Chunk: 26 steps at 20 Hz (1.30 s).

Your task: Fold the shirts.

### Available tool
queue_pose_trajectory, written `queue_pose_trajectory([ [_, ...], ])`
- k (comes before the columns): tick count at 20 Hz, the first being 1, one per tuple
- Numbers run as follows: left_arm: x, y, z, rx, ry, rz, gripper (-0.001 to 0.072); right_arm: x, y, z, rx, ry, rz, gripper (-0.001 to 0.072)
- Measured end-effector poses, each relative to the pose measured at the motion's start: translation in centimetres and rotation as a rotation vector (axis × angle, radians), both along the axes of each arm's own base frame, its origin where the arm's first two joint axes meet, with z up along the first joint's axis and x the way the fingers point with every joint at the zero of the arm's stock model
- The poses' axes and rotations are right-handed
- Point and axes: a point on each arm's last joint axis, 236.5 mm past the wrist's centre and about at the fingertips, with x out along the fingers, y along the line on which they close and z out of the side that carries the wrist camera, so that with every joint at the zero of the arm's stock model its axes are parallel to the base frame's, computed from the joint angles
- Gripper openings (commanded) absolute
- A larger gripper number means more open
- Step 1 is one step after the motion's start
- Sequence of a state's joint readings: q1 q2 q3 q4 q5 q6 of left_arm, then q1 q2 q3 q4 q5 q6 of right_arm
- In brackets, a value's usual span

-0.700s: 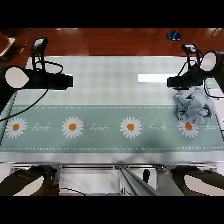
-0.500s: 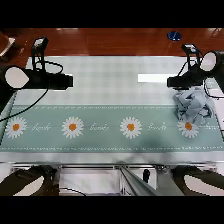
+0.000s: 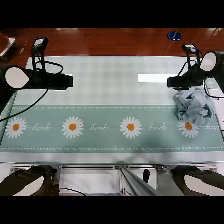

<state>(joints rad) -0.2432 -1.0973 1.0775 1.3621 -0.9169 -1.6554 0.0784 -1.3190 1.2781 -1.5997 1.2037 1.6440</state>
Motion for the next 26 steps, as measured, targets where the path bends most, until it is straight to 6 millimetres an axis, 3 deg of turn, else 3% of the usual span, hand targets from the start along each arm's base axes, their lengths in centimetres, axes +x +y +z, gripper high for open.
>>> queue_pose_trajectory([
  [5,0.1,0.0,0.1,-0.002,-0.007,0.002,0.0019,0.1,0.1,0.0,0.004,-0.004,-0.002,0.002],
  [10,2.1,-0.2,1.6,-0.027,-0.108,0.023,0.0019,0.5,0.2,0.2,0.008,-0.022,0.0,0.0034],
  [11,2.5,-0.2,1.8,-0.031,-0.124,0.027,0.0039,0.9,0.0,0.3,0.0,-0.041,0.003,0.0245],
  [12,2.9,-0.2,2.0,-0.034,-0.14,0.031,0.0257,1.4,-0.5,0.5,-0.025,-0.064,0.005,0.0411],
  [13,3.4,-0.3,1.9,-0.036,-0.151,0.035,0.0496,1.9,-1.5,0.8,-0.066,-0.087,0.002,0.0415],
  [15,3.9,-0.6,1.0,-0.047,-0.14,0.042,0.051,2.6,-5.0,1.5,-0.188,-0.12,-0.034,0.0415],
  [17,4.1,-1.0,-0.2,-0.057,-0.108,0.044,0.051,2.4,-10.4,2.4,-0.314,-0.128,-0.119,0.0415],
  [20,3.9,-1.6,-1.9,-0.063,-0.057,0.038,0.051,0.1,-16.9,1.1,-0.288,-0.093,-0.331,0.0414],
  [22,3.9,-1.9,-2.5,-0.067,-0.042,0.039,0.051,-1.6,-19.1,-1.2,-0.183,-0.07,-0.454,0.0413],
  [26,4.3,-2.3,-3.0,-0.072,-0.044,0.039,0.051,-3.8,-20.5,-6.2,-0.033,-0.009,-0.579,0.0413],
])
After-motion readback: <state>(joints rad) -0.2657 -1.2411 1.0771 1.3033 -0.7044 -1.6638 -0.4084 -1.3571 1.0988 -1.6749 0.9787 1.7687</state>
